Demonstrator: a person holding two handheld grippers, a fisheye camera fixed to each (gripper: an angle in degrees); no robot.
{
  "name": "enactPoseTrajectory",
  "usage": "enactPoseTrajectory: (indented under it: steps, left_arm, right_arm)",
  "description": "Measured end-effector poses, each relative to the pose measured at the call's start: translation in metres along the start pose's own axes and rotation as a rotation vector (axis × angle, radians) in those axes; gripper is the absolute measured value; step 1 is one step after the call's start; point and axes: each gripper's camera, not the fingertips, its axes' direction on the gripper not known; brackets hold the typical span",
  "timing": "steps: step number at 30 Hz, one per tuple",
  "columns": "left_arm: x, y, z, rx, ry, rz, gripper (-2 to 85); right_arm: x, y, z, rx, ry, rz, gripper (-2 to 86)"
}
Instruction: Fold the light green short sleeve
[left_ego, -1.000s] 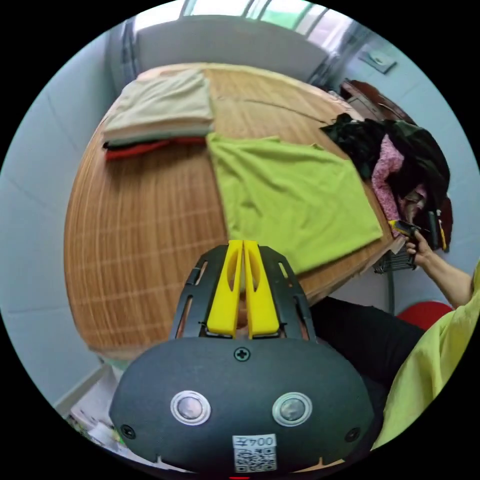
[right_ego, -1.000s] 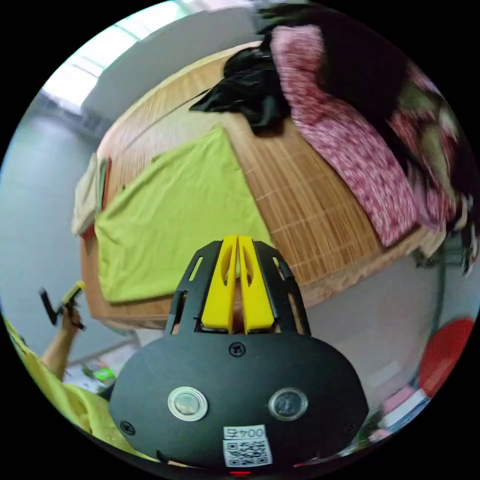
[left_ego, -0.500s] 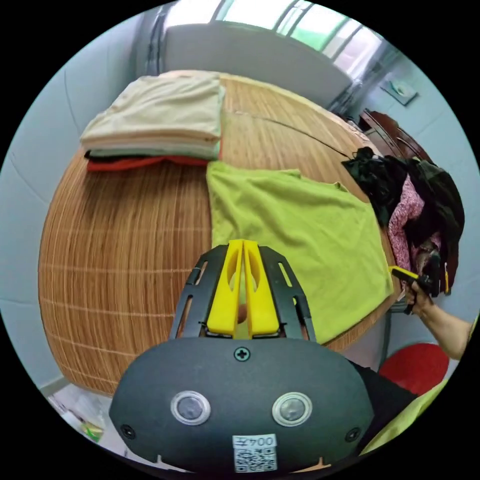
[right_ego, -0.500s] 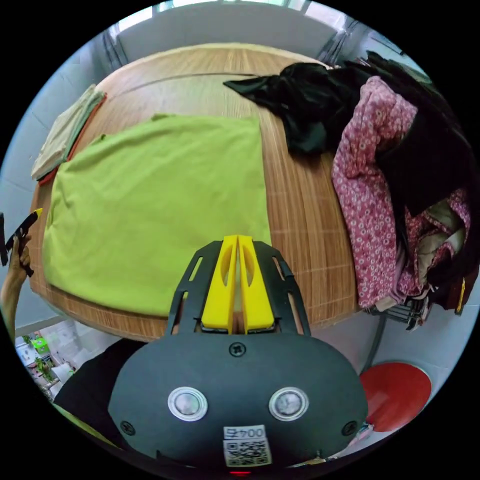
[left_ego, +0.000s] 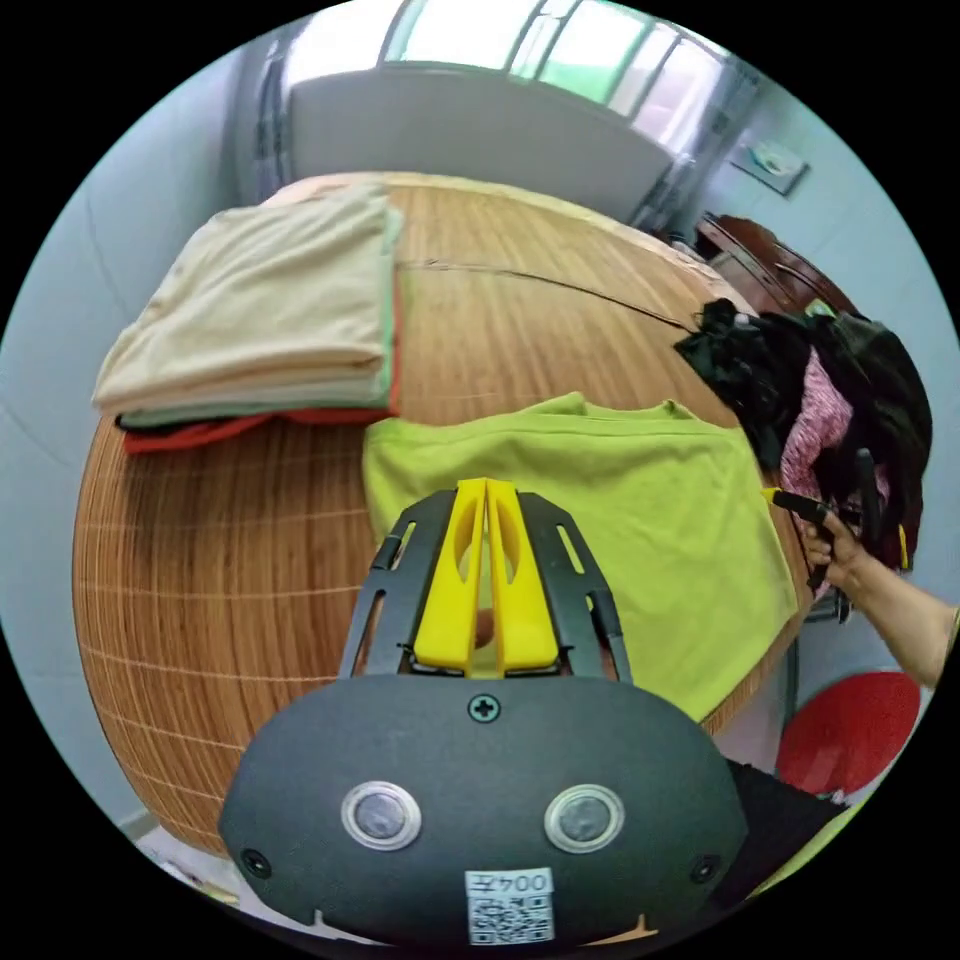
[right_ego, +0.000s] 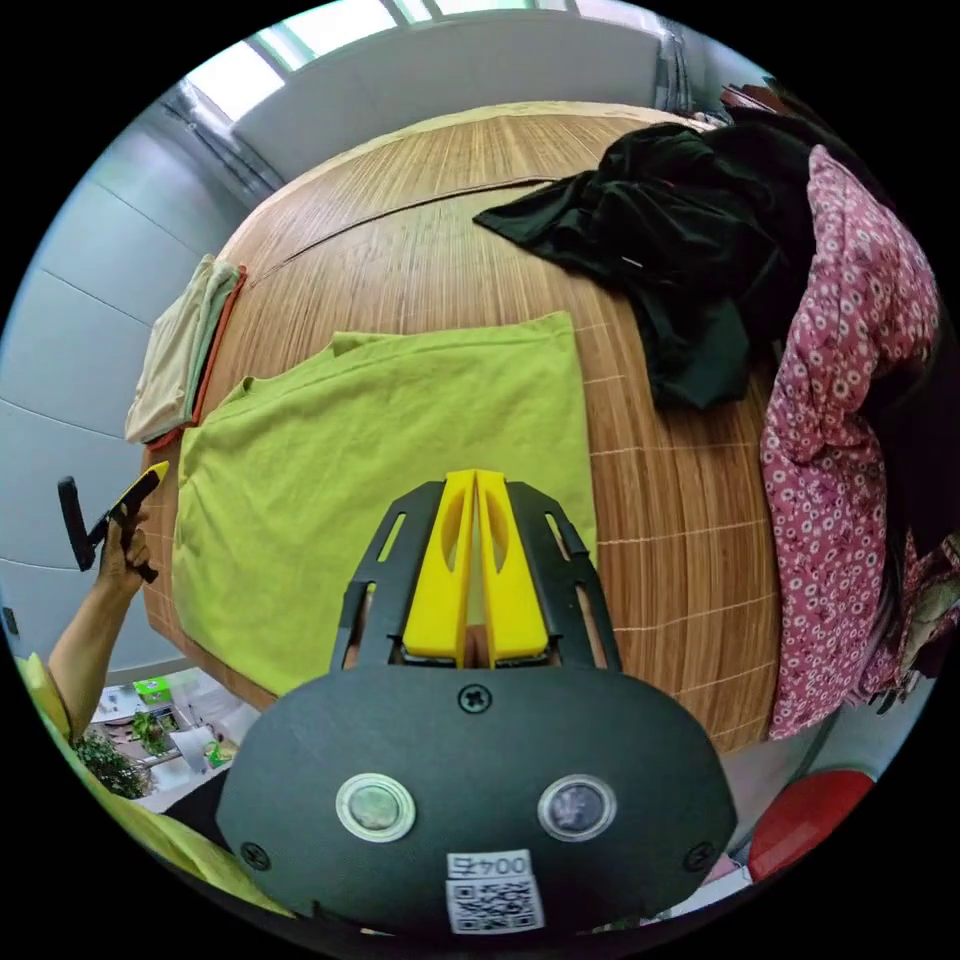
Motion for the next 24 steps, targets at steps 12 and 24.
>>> enactPoseTrajectory:
  steps: [12,24]
  left_arm:
    - [0.167,-0.05,-0.023,-0.07,0.113,0.362,2.2]
    - [0.448,-0.01,-0.039,-0.114,0.255,0.892,8.1]
  right_arm:
    - [0.159,0.112,-0.028,-0.103,-0.341,0.231,10.8]
    - [0.253,0.228,0.027,-0.099,-0.709,0.587,12.4]
